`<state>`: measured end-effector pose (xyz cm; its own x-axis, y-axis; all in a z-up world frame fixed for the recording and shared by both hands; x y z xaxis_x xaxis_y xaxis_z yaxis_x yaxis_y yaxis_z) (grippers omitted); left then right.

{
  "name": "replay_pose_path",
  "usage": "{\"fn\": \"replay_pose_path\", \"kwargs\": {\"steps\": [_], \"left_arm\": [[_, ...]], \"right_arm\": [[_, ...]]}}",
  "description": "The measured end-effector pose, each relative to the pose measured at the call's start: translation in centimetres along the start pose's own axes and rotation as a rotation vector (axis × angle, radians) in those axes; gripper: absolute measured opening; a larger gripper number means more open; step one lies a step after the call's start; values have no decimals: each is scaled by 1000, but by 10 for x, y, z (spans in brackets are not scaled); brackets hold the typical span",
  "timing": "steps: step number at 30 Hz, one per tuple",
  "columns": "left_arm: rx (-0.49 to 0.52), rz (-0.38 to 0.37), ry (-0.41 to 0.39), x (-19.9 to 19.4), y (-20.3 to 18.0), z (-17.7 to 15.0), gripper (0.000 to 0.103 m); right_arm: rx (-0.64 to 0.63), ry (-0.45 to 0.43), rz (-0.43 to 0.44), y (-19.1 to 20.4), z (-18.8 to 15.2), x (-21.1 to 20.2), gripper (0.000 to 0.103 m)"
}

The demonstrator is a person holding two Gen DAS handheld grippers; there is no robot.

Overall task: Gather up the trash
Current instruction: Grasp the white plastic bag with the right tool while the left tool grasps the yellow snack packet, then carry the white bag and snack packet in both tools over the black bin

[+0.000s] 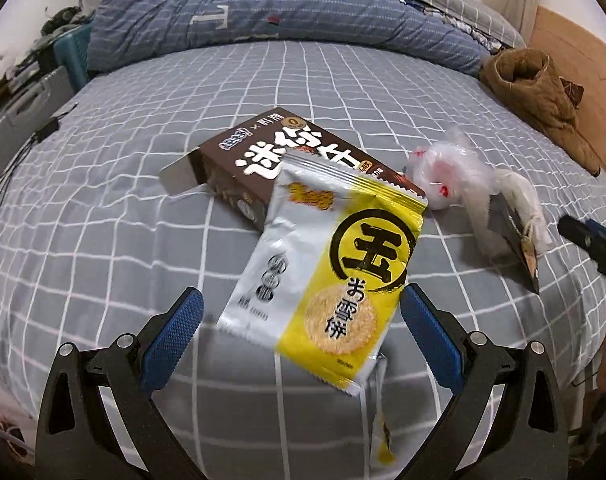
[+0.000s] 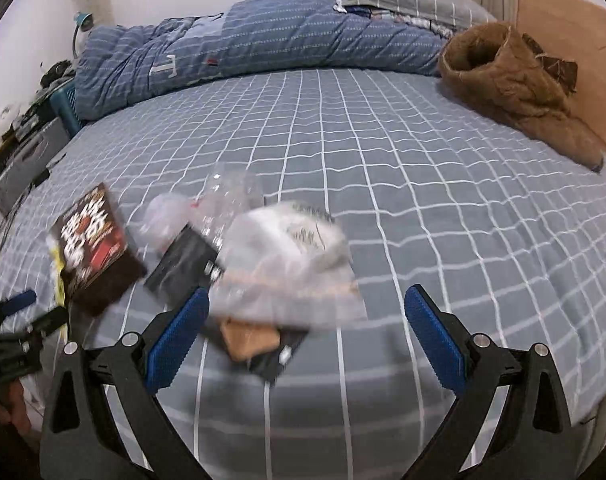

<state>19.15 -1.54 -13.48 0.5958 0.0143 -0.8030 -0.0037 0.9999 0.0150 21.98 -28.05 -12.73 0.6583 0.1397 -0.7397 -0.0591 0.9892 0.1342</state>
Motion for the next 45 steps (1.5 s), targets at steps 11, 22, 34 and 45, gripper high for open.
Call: {"fn": "replay_pose_path", "kwargs": {"steps": [11,22,34,45], "left_arm": [[6,-53,20,20,-12,10,90],[6,-20,72,41,-19,-3,67],[18,-1,71,37,-17,-6,59],[23,-24,42,17,-18,0,59]], "right_arm": [[9,55,57,1,19,52,81],[-18,87,8,5,9,68,56],[-16,53,-30,5,8,61,45],[-26,-7,-64,3,15,37,45]]}}
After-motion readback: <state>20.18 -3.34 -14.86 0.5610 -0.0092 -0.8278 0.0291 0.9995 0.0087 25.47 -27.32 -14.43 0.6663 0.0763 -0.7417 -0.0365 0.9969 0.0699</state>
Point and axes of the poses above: each gripper's, at about its wrist camera, not at the fingertips, and x roughly the way its jaws point, y to its left, z to its top, the point moved 8 cm from there along x, roughly the way its jaws point, and after that the axes turned 3 degrees about z, right-handed, at the moved point
